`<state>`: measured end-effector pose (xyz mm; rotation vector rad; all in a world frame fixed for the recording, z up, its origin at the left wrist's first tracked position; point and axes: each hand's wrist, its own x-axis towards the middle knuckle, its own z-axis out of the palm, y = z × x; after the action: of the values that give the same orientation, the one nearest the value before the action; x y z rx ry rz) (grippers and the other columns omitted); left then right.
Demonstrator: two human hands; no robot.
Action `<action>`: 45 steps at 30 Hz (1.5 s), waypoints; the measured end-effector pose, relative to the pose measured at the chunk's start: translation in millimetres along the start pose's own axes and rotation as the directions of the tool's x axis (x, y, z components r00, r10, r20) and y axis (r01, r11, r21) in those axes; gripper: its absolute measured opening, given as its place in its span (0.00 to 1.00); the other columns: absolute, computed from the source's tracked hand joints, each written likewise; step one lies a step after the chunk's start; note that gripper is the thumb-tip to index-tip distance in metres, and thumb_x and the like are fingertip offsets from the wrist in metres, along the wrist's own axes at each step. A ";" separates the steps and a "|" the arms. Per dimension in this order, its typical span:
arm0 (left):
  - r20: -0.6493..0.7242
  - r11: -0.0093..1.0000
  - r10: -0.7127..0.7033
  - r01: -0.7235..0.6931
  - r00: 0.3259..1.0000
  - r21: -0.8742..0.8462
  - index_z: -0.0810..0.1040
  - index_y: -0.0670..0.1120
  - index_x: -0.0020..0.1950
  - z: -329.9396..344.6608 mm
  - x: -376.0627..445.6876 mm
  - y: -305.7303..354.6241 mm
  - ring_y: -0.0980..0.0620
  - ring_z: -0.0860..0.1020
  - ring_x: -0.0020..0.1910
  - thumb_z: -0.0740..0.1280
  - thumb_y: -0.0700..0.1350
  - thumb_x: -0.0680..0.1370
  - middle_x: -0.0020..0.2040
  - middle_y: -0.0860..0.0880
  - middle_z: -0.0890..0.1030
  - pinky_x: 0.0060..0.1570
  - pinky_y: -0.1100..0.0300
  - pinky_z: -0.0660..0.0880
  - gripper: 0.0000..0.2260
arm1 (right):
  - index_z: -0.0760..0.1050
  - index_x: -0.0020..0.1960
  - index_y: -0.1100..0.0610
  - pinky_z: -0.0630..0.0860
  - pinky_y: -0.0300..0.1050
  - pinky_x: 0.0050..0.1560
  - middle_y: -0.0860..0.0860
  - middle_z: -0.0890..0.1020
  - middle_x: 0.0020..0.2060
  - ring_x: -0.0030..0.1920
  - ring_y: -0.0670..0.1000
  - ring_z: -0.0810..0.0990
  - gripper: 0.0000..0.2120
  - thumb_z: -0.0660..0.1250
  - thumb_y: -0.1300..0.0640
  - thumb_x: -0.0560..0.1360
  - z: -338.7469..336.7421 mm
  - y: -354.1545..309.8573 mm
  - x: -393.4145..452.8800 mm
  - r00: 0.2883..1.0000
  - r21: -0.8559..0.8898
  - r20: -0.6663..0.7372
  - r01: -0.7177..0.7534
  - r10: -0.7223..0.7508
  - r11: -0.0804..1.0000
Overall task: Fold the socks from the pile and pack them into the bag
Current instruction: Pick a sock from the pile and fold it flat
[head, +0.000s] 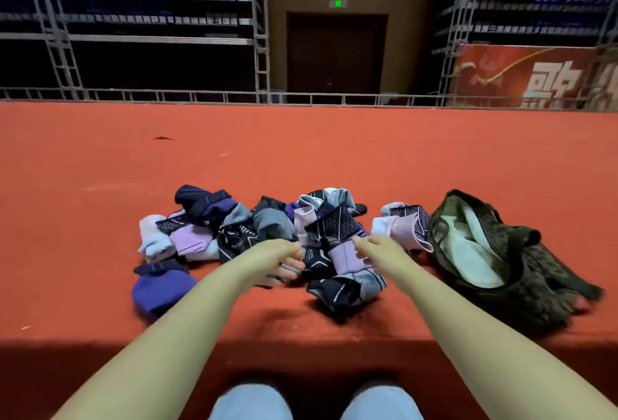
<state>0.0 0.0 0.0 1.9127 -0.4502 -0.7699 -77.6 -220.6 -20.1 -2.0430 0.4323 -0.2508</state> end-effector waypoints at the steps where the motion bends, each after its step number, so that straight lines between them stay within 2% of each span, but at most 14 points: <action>1: 0.010 0.998 -0.055 0.055 0.998 -0.016 0.76 0.50 0.49 5.4 2.2 -8.5 0.54 0.79 0.45 0.62 0.58 0.75 0.49 0.52 0.82 0.47 0.58 0.69 0.13 | 0.74 0.48 0.60 0.66 0.38 0.33 0.53 0.77 0.40 0.35 0.47 0.73 0.14 0.62 0.49 0.79 1.8 4.7 -5.8 0.999 0.030 0.023 -0.043 0.042 0.999; 4: 0.006 0.982 -0.184 0.184 0.983 -0.033 0.76 0.48 0.52 26.9 9.1 -34.3 0.54 0.78 0.41 0.58 0.59 0.79 0.51 0.50 0.82 0.44 0.59 0.69 0.16 | 0.69 0.46 0.56 0.60 0.33 0.25 0.53 0.72 0.35 0.27 0.47 0.67 0.11 0.62 0.48 0.78 8.8 24.2 -17.8 0.984 0.041 0.080 -0.166 0.162 0.985; 7: -0.009 0.967 -0.235 0.233 0.972 -0.105 0.76 0.49 0.51 49.5 16.5 -47.2 0.54 0.79 0.41 0.59 0.64 0.76 0.48 0.51 0.83 0.38 0.62 0.71 0.20 | 0.69 0.46 0.52 0.63 0.36 0.30 0.51 0.70 0.34 0.27 0.48 0.69 0.14 0.62 0.41 0.77 16.9 38.4 -23.6 0.957 0.000 0.124 -0.266 0.263 0.964; 10: -0.048 0.959 -0.242 0.231 0.969 -0.164 0.76 0.49 0.51 69.3 21.5 -44.3 0.56 0.78 0.38 0.61 0.64 0.75 0.49 0.52 0.83 0.33 0.64 0.67 0.19 | 0.72 0.47 0.52 0.64 0.37 0.32 0.51 0.72 0.36 0.30 0.49 0.72 0.15 0.62 0.39 0.76 22.7 41.6 -22.7 0.963 -0.048 0.118 -0.237 0.241 0.970; 13: -0.136 0.977 -0.122 0.095 0.983 -0.191 0.73 0.50 0.40 83.0 36.8 -48.3 0.54 0.73 0.33 0.65 0.55 0.77 0.42 0.49 0.78 0.28 0.66 0.60 0.11 | 0.74 0.45 0.52 0.63 0.38 0.31 0.50 0.73 0.33 0.30 0.49 0.72 0.16 0.62 0.39 0.76 26.7 39.7 -21.3 0.968 0.015 0.121 -0.223 0.219 0.975; 15: -0.230 0.982 -0.008 -0.035 0.973 -0.183 0.65 0.50 0.33 84.3 47.1 -49.1 0.52 0.66 0.30 0.67 0.48 0.76 0.34 0.48 0.69 0.25 0.64 0.56 0.16 | 0.74 0.45 0.54 0.62 0.38 0.30 0.49 0.74 0.31 0.29 0.48 0.71 0.17 0.62 0.40 0.76 26.5 39.3 -19.2 0.968 0.023 0.116 -0.227 0.223 0.974; 20: -0.309 0.967 0.200 -0.238 0.930 -0.091 0.66 0.49 0.32 70.1 56.5 -35.2 0.54 0.63 0.30 0.65 0.46 0.77 0.28 0.54 0.66 0.33 0.58 0.60 0.16 | 0.71 0.37 0.55 0.59 0.39 0.29 0.51 0.69 0.29 0.25 0.46 0.65 0.20 0.69 0.38 0.68 24.0 28.5 -6.3 0.994 0.044 0.012 -0.110 0.109 0.993; 24: -0.276 0.926 0.236 -0.302 0.932 -0.227 0.71 0.49 0.33 60.7 53.2 -31.4 0.56 0.66 0.27 0.64 0.43 0.79 0.25 0.56 0.70 0.32 0.61 0.67 0.14 | 0.65 0.30 0.53 0.55 0.37 0.25 0.46 0.65 0.22 0.23 0.46 0.61 0.20 0.69 0.49 0.74 37.7 15.6 -0.4 0.995 0.151 0.046 -0.095 0.089 0.984; 27: -0.297 0.834 0.190 -0.314 0.936 -0.454 0.75 0.45 0.41 42.8 40.1 -32.6 0.54 0.75 0.30 0.60 0.42 0.81 0.34 0.49 0.78 0.32 0.62 0.73 0.10 | 0.62 0.31 0.52 0.54 0.39 0.27 0.47 0.62 0.24 0.26 0.46 0.59 0.19 0.64 0.54 0.78 50.8 8.6 2.8 0.988 0.337 0.124 -0.128 0.090 0.933; 29: -0.370 0.794 0.147 -0.332 0.917 -0.509 0.76 0.45 0.43 28.1 32.0 -35.0 0.55 0.80 0.32 0.58 0.42 0.82 0.37 0.48 0.82 0.33 0.62 0.75 0.11 | 0.66 0.33 0.52 0.57 0.38 0.28 0.47 0.64 0.24 0.25 0.44 0.60 0.16 0.62 0.55 0.79 56.5 5.3 5.1 0.987 0.461 0.128 -0.145 0.096 0.876; 34: -0.567 0.710 -0.012 -0.392 0.824 -0.585 0.74 0.47 0.41 4.0 28.3 -49.7 0.53 0.78 0.35 0.55 0.44 0.82 0.39 0.49 0.81 0.41 0.56 0.74 0.12 | 0.77 0.45 0.56 0.66 0.33 0.27 0.47 0.75 0.29 0.23 0.40 0.69 0.11 0.58 0.56 0.81 70.8 12.9 2.6 0.988 0.619 0.081 -0.153 0.131 0.770; 37: -0.602 0.645 -0.084 -0.418 0.794 -0.640 0.74 0.48 0.42 -8.7 37.3 -51.0 0.51 0.76 0.38 0.55 0.45 0.83 0.40 0.49 0.79 0.40 0.56 0.74 0.12 | 0.73 0.41 0.55 0.62 0.34 0.26 0.44 0.70 0.23 0.22 0.41 0.65 0.11 0.58 0.57 0.81 68.0 22.5 7.1 0.985 0.691 0.007 -0.130 0.173 0.711; 41: -0.640 0.519 -0.164 -0.486 0.751 -0.704 0.72 0.48 0.43 -19.4 50.2 -44.5 0.50 0.77 0.39 0.56 0.44 0.83 0.41 0.48 0.78 0.41 0.54 0.75 0.10 | 0.69 0.38 0.53 0.67 0.41 0.36 0.44 0.67 0.21 0.22 0.42 0.64 0.12 0.59 0.55 0.81 62.5 34.4 15.2 0.974 0.743 -0.018 -0.138 0.226 0.654; 45: -0.643 0.424 -0.260 -0.513 0.720 -0.746 0.73 0.48 0.44 -37.0 66.6 -34.6 0.50 0.78 0.41 0.57 0.45 0.82 0.44 0.48 0.78 0.39 0.55 0.75 0.09 | 0.66 0.35 0.52 0.64 0.36 0.26 0.44 0.65 0.20 0.20 0.42 0.62 0.15 0.60 0.55 0.80 53.7 30.9 19.8 0.942 0.823 -0.016 -0.177 0.334 0.540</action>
<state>73.1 -0.5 -40.5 0.9122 0.2938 -0.0238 -46.8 -199.3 -73.3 -1.0121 0.5854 -0.3658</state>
